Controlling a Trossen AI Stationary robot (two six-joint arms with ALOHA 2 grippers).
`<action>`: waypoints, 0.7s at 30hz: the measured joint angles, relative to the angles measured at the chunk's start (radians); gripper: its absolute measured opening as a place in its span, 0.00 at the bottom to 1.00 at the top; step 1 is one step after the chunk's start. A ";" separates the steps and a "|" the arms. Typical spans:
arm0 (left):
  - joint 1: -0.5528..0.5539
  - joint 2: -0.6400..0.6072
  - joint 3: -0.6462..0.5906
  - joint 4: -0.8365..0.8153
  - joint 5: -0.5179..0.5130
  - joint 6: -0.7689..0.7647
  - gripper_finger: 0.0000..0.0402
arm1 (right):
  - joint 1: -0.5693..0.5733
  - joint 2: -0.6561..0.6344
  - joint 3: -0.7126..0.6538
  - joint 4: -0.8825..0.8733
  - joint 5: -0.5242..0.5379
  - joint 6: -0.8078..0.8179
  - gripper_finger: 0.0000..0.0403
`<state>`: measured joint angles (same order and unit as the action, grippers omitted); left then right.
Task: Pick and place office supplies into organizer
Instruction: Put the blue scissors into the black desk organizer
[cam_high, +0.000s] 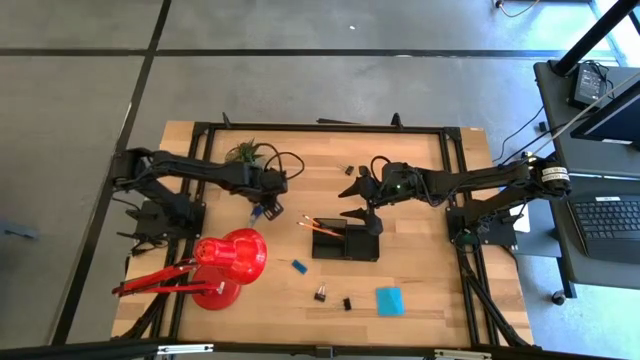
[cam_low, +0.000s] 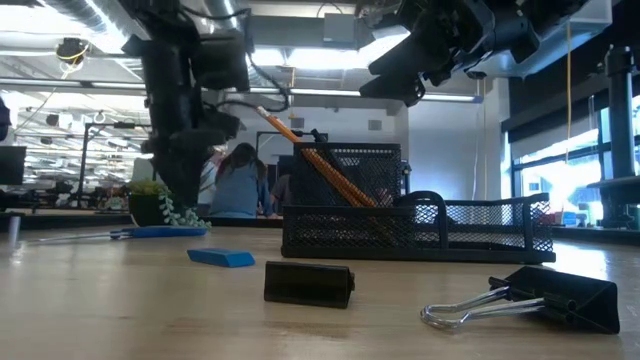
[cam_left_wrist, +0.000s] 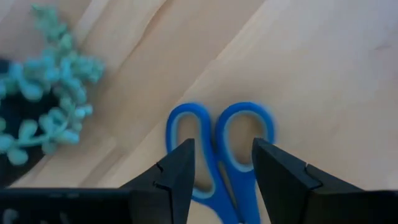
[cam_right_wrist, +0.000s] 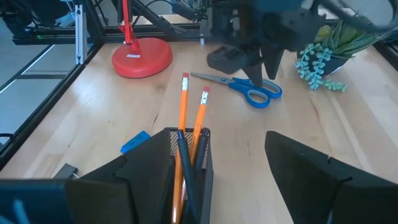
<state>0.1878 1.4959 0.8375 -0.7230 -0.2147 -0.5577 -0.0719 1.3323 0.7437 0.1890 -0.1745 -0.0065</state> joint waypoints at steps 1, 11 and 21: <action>0.008 0.011 0.000 -0.010 0.002 -0.014 0.38 | 0.000 0.000 0.000 0.000 0.000 0.000 0.66; 0.079 0.090 0.000 0.014 0.079 -0.024 0.38 | 0.000 0.000 0.000 0.000 0.000 0.000 0.66; 0.090 0.172 0.004 0.031 0.085 -0.023 0.38 | 0.000 0.000 0.000 -0.001 0.000 -0.002 0.66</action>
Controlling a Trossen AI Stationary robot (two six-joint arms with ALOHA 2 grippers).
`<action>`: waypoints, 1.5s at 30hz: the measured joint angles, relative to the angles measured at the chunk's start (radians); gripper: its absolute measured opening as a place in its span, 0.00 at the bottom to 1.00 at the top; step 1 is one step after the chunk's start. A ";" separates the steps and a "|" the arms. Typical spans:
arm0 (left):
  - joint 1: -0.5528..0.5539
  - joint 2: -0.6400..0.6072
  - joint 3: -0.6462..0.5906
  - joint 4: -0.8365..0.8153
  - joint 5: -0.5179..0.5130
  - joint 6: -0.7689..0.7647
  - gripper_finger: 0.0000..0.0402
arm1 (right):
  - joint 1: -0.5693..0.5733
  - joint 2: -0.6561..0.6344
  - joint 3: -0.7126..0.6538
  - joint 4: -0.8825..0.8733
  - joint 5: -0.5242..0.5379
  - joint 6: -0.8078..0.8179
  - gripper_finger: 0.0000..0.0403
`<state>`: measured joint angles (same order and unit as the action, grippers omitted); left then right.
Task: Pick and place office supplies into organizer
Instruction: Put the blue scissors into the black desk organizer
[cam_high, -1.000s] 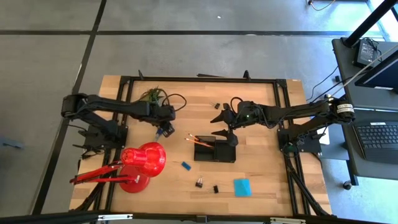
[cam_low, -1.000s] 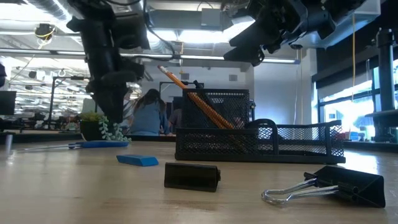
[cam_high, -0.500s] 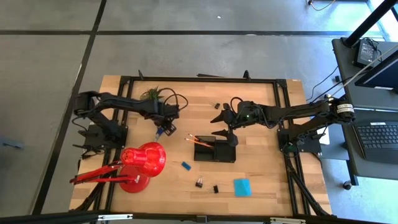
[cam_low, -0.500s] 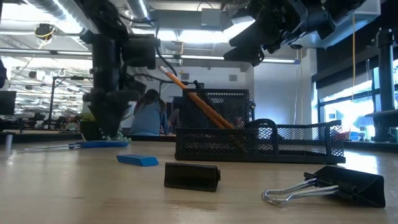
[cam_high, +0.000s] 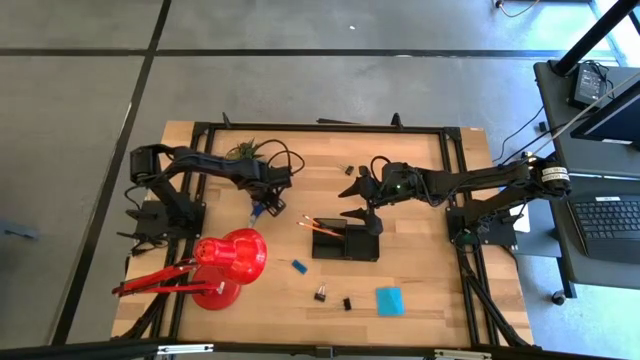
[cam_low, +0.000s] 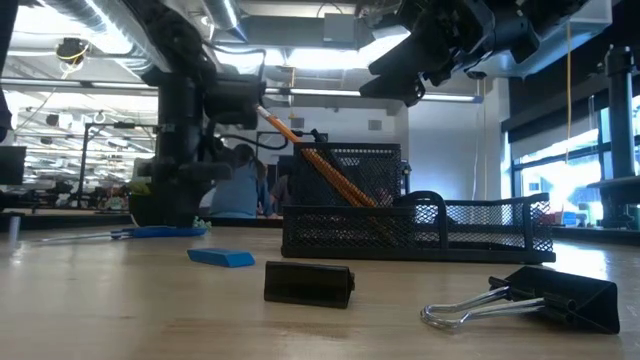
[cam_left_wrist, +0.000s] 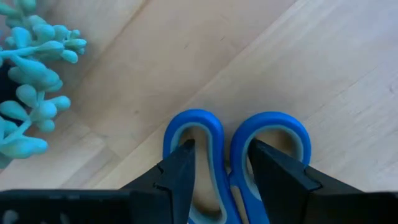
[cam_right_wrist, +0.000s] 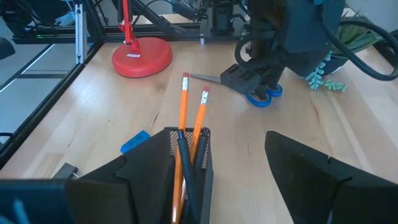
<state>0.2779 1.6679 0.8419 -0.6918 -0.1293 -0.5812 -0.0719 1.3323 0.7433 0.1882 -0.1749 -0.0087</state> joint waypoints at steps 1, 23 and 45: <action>0.000 0.005 0.001 -0.001 0.000 0.000 0.38 | 0.000 0.000 0.000 0.000 0.000 0.000 0.66; -0.002 -0.002 -0.004 0.017 0.000 0.088 0.20 | 0.000 0.000 0.000 0.000 0.000 -0.004 0.66; -0.020 0.001 0.174 0.029 0.069 0.346 0.19 | 0.000 0.000 0.000 -0.050 0.000 0.000 0.66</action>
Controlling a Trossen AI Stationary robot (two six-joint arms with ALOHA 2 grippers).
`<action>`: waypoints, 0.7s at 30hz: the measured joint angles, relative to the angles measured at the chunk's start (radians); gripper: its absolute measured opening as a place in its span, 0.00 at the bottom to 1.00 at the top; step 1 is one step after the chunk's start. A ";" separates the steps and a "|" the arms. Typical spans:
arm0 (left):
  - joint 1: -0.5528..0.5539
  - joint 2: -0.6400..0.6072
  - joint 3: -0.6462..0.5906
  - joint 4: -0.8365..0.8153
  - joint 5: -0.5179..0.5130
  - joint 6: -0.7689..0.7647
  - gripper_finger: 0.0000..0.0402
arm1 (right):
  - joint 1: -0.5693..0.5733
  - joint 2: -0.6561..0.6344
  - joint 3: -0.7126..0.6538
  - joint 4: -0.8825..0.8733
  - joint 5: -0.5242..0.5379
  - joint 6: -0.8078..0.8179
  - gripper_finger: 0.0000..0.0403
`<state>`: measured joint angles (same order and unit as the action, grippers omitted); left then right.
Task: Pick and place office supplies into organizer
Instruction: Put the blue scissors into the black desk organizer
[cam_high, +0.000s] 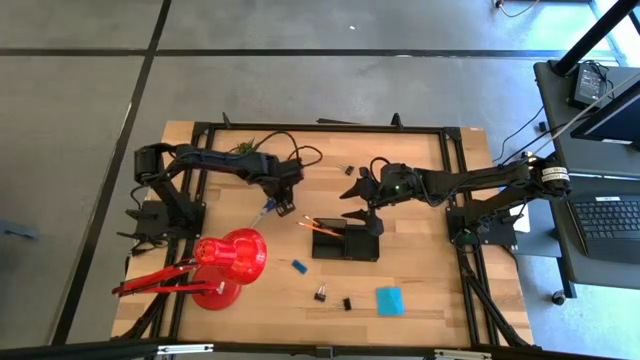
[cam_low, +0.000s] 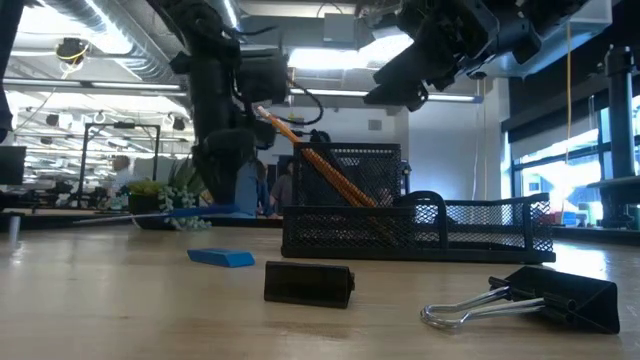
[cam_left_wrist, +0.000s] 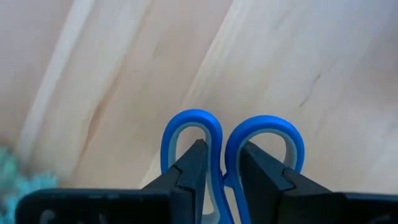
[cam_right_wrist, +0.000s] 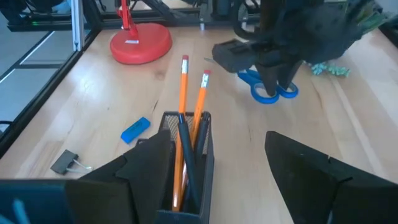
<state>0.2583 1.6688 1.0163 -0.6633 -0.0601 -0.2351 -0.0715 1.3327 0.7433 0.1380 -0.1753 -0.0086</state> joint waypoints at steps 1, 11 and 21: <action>-0.003 0.000 0.006 0.027 0.000 0.017 0.19 | 0.000 0.000 0.000 -0.004 0.000 0.000 0.66; -0.008 -0.002 0.055 0.117 -0.094 0.115 0.19 | 0.000 0.000 0.000 -0.010 0.000 0.005 0.66; -0.011 -0.080 0.070 0.194 -0.159 0.186 0.18 | 0.000 0.000 0.000 -0.020 0.000 0.005 0.66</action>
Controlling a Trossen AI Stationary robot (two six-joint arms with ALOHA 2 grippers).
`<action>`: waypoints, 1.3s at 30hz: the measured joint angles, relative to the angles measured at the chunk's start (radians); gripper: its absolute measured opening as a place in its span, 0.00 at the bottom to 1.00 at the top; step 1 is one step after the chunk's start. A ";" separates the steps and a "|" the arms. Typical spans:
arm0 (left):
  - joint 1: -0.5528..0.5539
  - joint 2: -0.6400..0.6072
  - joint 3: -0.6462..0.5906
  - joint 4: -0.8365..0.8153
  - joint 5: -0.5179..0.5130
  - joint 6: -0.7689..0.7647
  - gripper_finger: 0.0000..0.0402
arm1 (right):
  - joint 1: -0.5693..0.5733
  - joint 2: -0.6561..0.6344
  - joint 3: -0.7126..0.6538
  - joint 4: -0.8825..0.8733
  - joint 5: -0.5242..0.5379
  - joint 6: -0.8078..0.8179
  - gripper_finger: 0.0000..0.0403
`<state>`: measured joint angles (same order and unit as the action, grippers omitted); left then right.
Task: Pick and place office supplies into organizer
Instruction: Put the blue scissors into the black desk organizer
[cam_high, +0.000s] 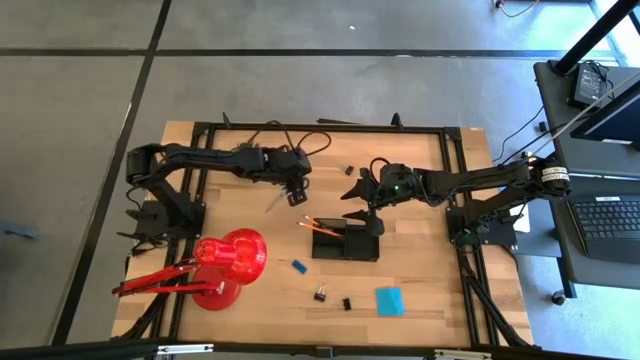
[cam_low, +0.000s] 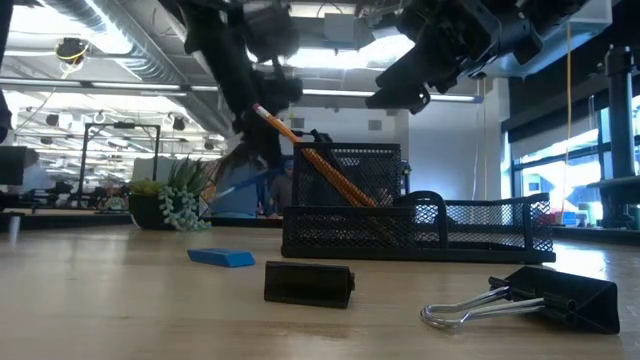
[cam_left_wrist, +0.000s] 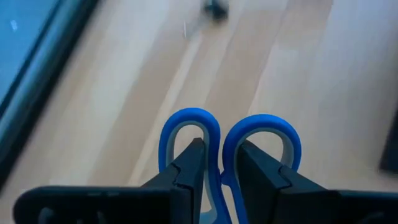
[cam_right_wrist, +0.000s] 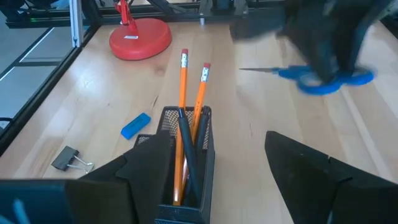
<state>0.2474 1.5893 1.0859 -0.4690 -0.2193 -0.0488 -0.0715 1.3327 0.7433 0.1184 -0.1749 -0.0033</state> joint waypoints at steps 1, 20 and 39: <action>0.000 -0.018 0.000 0.019 0.001 0.004 0.18 | 0.000 0.000 0.000 -0.006 0.000 0.000 0.66; -0.064 -0.158 0.001 0.315 0.261 0.183 0.18 | 0.000 0.000 0.000 -0.075 0.000 0.002 0.66; -0.092 -0.283 -0.045 0.525 0.308 0.313 0.18 | 0.000 0.000 0.000 -0.167 0.000 0.002 0.66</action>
<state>0.1557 1.3064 1.0413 0.0558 0.0886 0.2641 -0.0715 1.3327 0.7433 -0.0486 -0.1749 -0.0010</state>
